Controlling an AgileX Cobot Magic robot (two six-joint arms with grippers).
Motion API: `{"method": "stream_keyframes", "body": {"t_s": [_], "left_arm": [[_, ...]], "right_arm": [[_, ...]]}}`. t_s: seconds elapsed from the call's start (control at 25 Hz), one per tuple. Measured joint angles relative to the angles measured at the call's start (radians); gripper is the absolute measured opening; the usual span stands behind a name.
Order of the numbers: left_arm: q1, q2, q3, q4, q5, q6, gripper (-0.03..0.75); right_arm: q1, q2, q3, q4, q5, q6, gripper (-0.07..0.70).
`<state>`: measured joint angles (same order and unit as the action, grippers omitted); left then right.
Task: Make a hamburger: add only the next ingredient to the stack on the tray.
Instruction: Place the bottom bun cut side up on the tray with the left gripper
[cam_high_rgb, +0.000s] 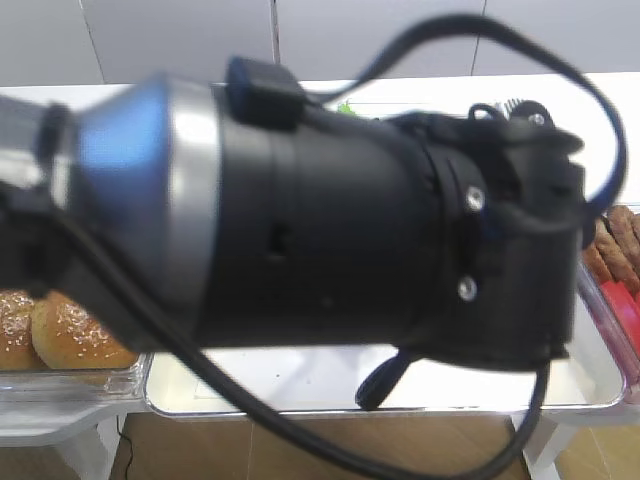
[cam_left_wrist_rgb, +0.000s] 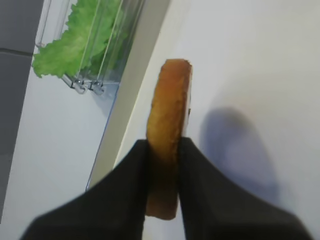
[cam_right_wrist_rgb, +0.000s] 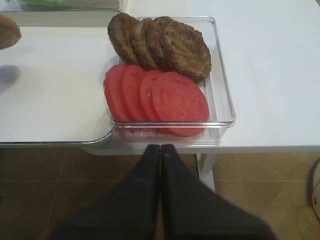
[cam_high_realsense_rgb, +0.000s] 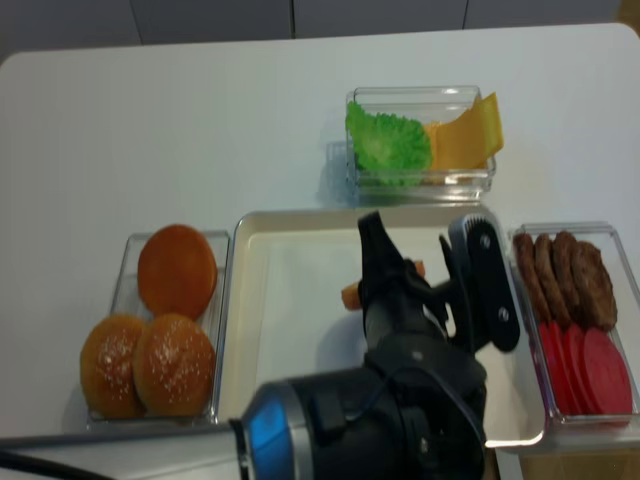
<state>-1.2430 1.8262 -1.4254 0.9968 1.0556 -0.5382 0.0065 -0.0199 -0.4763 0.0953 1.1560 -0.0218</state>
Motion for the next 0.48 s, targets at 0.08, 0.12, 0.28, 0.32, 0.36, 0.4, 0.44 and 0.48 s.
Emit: {"method": "stream_keyframes", "body": {"t_s": [0.08, 0.12, 0.28, 0.32, 0.36, 0.4, 0.44, 0.48], "left_arm": [[-0.004, 0.015, 0.0, 0.009, 0.007, -0.014, 0.127], [-0.006, 0.021, 0.0, 0.011, 0.011, -0.02, 0.127], [-0.016, 0.04, -0.002, 0.019, 0.016, -0.026, 0.126], [-0.019, 0.045, -0.002, 0.021, 0.016, -0.026, 0.126], [-0.02, 0.049, -0.002, 0.021, 0.016, -0.026, 0.126], [-0.021, 0.053, -0.002, 0.021, 0.016, -0.026, 0.126], [-0.021, 0.062, -0.002, 0.021, 0.016, -0.026, 0.126], [-0.021, 0.066, -0.002, 0.021, 0.016, -0.026, 0.126]], "right_arm": [[0.0, 0.0, 0.0, 0.0, 0.0, 0.0, -0.049], [0.0, 0.0, 0.0, 0.0, 0.0, 0.0, -0.049], [0.0, 0.0, 0.0, 0.0, 0.0, 0.0, -0.049], [0.0, 0.0, 0.0, 0.0, 0.0, 0.0, -0.049], [0.0, 0.0, 0.0, 0.0, 0.0, 0.0, -0.049], [0.0, 0.0, 0.0, 0.0, 0.0, 0.0, -0.049], [0.0, 0.0, 0.0, 0.0, 0.0, 0.0, -0.049], [0.0, 0.0, 0.0, 0.0, 0.0, 0.0, -0.049]]}}
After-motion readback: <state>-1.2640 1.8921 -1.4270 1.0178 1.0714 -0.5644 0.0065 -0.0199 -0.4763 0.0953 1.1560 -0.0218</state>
